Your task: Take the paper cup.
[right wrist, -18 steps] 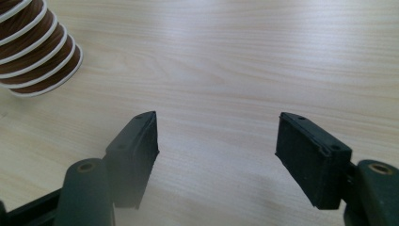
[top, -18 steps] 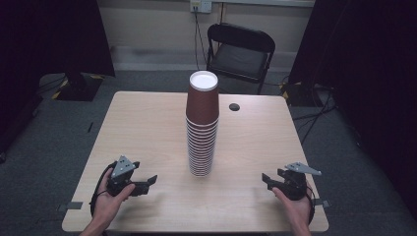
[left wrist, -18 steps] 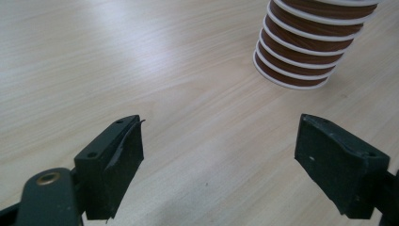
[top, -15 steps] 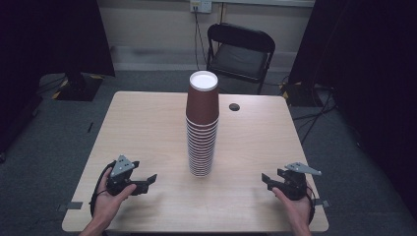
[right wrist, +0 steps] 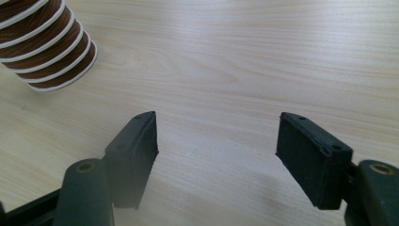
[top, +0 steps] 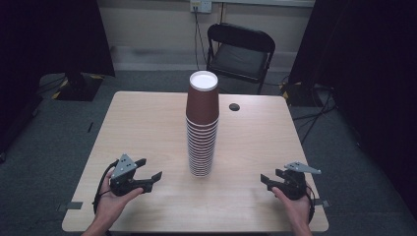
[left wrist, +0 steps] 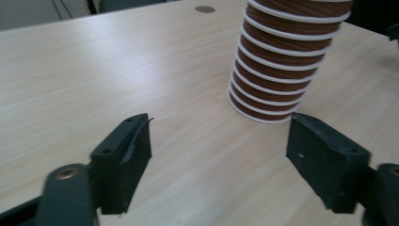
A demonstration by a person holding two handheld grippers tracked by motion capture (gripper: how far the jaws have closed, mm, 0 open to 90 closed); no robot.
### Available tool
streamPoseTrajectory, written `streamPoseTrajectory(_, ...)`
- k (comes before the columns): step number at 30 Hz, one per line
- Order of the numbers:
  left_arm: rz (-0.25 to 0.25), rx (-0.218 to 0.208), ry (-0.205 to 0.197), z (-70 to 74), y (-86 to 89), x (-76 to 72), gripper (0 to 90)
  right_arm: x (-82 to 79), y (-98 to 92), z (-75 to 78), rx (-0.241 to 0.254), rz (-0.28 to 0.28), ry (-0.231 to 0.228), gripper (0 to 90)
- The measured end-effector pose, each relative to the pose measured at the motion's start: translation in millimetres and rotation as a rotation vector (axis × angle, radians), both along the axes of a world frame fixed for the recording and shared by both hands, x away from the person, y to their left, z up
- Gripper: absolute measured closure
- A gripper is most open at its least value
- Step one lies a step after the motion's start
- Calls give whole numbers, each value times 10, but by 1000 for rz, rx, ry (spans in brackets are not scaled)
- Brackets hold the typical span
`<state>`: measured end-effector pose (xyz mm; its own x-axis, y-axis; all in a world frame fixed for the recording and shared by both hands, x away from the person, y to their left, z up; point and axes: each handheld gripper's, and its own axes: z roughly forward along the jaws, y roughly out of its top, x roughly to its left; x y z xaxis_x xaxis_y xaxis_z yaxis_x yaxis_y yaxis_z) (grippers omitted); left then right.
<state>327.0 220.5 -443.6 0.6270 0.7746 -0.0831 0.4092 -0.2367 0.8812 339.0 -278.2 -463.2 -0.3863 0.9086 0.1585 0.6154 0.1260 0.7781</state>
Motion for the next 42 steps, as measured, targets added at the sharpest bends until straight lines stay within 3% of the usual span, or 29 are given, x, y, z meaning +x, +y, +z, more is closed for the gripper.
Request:
streamPoseTrajectory(1, 0, 0, 0, 0, 0, 0, 266, 0, 0, 0, 0, 0, 0, 297)
streamPoseTrajectory(2, -1, -6, 37, 8, -14, 17, 266, -4, 4, 1, 0, 5, 0, 297)
streamPoseTrajectory(4, 3, 24, 29, 3, -39, 37, 265, -13, 17, 7, -1, 13, 5, 297)
streamPoseTrajectory(6, -7, 23, 37, 14, -53, 37, 269, -17, 31, 7, 1, 21, 12, 297)
streamPoseTrajectory(11, -9, 22, -13, 126, -98, 23, 279, -33, 55, 1, 5, 29, 16, 297)
streamPoseTrajectory(17, -50, -48, -42, 310, -147, 51, 279, -45, 85, -4, -14, 34, 13, 288)
streamPoseTrajectory(26, -96, -67, -56, 534, -346, 163, 174, -46, 111, -7, -10, 48, 15, 282)
streamPoseTrajectory(31, -98, -60, -70, 677, -426, 176, 175, -49, 121, -5, -9, 51, 9, 282)
streamPoseTrajectory(33, -126, -90, -59, 738, -442, 195, 175, -50, 117, -6, -8, 53, 9, 282)
streamPoseTrajectory(37, -160, -113, -85, 894, -484, 223, 169, -54, 108, -10, -9, 47, 8, 281)
streamPoseTrajectory(42, -159, -137, -108, 1044, -515, 246, 162, -50, 109, -10, -4, 51, 13, 282)
